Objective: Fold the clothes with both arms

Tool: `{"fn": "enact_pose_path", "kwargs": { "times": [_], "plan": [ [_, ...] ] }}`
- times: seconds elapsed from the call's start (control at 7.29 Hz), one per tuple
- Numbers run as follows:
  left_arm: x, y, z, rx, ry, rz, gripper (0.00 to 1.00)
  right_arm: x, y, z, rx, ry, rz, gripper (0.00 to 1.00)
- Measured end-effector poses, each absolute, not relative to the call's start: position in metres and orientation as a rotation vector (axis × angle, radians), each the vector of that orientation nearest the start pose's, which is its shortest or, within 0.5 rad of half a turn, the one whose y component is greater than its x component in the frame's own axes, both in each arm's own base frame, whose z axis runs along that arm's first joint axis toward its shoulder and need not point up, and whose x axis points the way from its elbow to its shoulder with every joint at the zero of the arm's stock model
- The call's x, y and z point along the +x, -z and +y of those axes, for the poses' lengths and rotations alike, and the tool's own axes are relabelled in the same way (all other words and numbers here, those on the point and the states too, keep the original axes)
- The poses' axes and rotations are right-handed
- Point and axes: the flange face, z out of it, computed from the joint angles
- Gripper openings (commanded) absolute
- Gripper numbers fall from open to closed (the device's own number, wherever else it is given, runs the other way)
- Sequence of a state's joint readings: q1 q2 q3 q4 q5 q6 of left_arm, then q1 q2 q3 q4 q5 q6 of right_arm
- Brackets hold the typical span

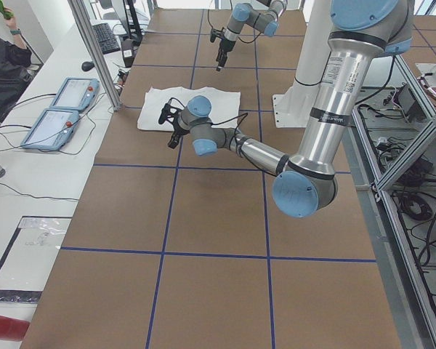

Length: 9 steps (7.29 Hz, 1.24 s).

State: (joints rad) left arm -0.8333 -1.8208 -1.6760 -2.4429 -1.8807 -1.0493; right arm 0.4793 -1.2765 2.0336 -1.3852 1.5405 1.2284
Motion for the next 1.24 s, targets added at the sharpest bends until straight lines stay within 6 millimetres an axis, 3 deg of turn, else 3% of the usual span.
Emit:
{"fn": "enact_pose_path", "kwargs": {
  "times": [0.27, 0.41, 0.69, 0.96, 1.24],
  "plan": [
    [0.366, -0.345, -0.430, 0.430, 0.141, 1.241, 1.00, -0.402, -0.328, -0.347, 0.379, -0.251, -1.012, 0.99],
    [0.392, -0.338, -0.394, 0.375, 0.188, 1.274, 1.00, -0.397, -0.341, -0.335, 0.358, -0.310, -1.055, 0.98],
    [0.446, -0.334, -0.338, 0.277, 0.278, 1.304, 1.00, -0.408, -0.346, -0.317, 0.334, -0.391, -1.087, 0.99],
    [0.492, -0.337, -0.319, 0.229, 0.334, 1.300, 1.00, -0.416, -0.346, -0.308, 0.317, -0.438, -1.098, 0.99],
    [0.516, -0.339, -0.320, 0.230, 0.353, 1.289, 0.96, -0.418, -0.346, -0.306, 0.319, -0.446, -1.100, 0.99]
  ]
}}
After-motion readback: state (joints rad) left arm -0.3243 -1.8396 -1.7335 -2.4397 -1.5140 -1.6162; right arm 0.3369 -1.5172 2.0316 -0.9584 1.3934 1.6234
